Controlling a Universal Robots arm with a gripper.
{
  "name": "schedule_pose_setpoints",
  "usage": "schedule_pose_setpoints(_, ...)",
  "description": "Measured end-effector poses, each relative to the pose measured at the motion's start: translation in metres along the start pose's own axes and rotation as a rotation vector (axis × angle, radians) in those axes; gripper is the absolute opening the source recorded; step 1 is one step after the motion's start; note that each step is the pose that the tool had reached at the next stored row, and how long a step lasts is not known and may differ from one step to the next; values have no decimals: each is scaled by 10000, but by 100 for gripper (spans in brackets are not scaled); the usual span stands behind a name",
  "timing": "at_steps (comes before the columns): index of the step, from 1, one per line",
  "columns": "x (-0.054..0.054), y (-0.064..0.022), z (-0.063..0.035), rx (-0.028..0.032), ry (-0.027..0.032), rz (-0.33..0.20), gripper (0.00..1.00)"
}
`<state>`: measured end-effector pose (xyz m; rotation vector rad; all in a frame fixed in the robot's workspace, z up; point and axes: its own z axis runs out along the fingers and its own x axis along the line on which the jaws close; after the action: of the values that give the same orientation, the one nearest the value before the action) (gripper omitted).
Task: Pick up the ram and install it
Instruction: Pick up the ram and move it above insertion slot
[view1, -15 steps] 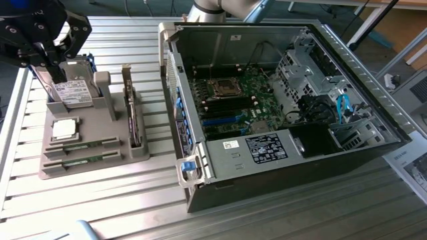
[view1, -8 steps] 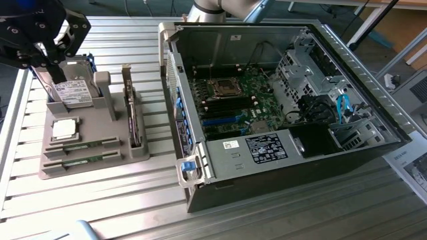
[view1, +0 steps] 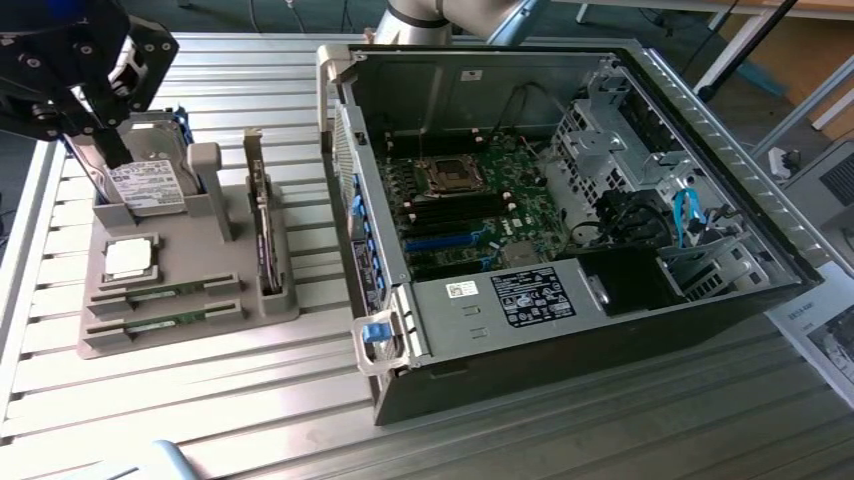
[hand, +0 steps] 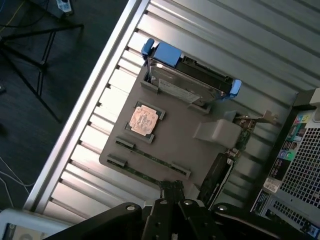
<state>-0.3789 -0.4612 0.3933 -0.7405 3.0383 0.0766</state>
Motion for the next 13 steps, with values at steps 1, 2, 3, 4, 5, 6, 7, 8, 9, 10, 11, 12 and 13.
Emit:
schedule_pose_setpoints(1,0,0,0,-2,4,-103,11)
schedule_pose_setpoints(2,0,0,0,-7,11,-273,11)
schedule_pose_setpoints(3,0,0,0,-10,18,-423,11)
schedule_pose_setpoints(4,0,0,1,-13,22,-524,11)
schedule_pose_setpoints(5,0,0,0,-16,28,-645,11)
schedule_pose_setpoints(6,0,0,1,-18,32,-746,11)
schedule_pose_setpoints(7,0,0,0,-21,37,-847,11)
schedule_pose_setpoints(8,0,0,1,-23,41,-950,11)
schedule_pose_setpoints(9,0,0,0,-26,46,-1039,11)
schedule_pose_setpoints(10,0,0,0,-29,52,-1195,11)
schedule_pose_setpoints(11,0,0,0,-34,59,-1359,11)
schedule_pose_setpoints(12,0,0,0,-38,68,-1537,11)
schedule_pose_setpoints(13,0,0,0,-42,75,-1703,11)
